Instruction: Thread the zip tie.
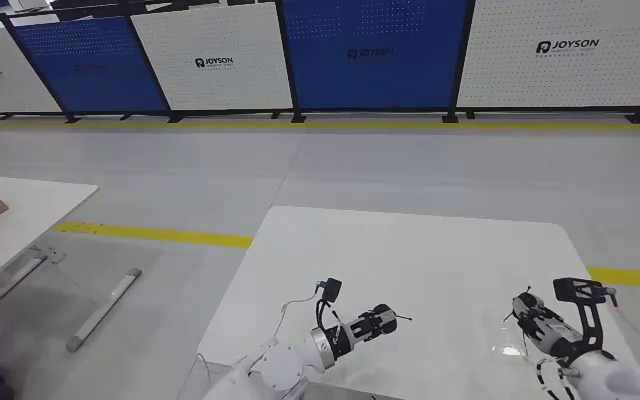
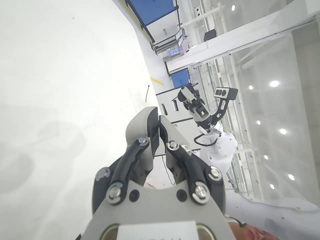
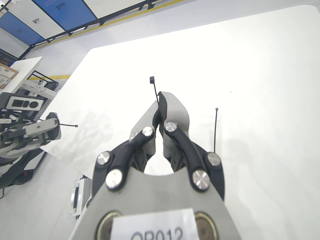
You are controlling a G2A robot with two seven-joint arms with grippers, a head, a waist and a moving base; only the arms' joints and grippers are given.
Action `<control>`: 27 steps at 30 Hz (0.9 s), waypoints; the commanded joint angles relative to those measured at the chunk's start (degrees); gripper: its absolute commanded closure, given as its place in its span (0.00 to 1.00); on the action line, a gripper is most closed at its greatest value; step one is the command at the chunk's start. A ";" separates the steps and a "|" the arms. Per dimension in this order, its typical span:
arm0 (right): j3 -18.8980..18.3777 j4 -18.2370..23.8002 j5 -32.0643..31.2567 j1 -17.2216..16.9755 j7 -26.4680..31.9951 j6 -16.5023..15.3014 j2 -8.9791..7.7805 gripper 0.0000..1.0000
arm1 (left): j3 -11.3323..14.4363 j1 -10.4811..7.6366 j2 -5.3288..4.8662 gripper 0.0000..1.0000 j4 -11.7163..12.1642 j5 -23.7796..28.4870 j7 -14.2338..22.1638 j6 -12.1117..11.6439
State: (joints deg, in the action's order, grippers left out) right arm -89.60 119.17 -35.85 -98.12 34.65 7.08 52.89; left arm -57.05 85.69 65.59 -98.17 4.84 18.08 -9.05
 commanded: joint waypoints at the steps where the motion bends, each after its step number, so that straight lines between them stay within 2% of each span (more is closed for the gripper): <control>1: 0.02 -0.19 0.66 -0.09 -0.68 -0.16 0.09 1.00 | -0.01 0.00 0.00 1.00 0.00 0.01 -0.01 -0.01; 4: -1.61 -0.99 8.66 -0.87 -5.30 -0.08 0.71 1.00 | -0.01 0.00 0.00 1.00 0.00 0.01 -0.01 -0.01; 6: -2.02 -1.28 13.45 -2.32 -7.75 -1.51 1.10 1.00 | -0.01 0.00 0.00 1.00 0.00 0.01 -0.01 -0.01; 11: -1.08 -0.79 18.62 -6.61 -15.60 -4.06 2.02 1.00 | -0.01 0.00 0.00 1.00 0.00 0.01 -0.01 -0.01; 14: 0.88 0.71 17.24 -9.18 -20.00 -4.01 2.52 1.00 | -0.01 0.00 0.00 1.00 0.00 0.01 -0.01 -0.01; 17: 3.48 1.65 10.09 -9.32 -21.59 -1.89 2.72 1.00 | -0.01 0.00 0.00 1.00 0.00 0.01 -0.01 -0.01; 27: 3.77 1.45 10.68 -9.20 -21.89 -2.13 2.84 1.00 | -0.01 0.00 0.00 1.00 0.00 0.01 -0.01 -0.01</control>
State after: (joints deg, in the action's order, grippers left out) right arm -86.05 120.77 -25.67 -107.42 13.01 5.13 55.63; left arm -57.05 85.69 65.59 -98.16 4.85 18.08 -9.07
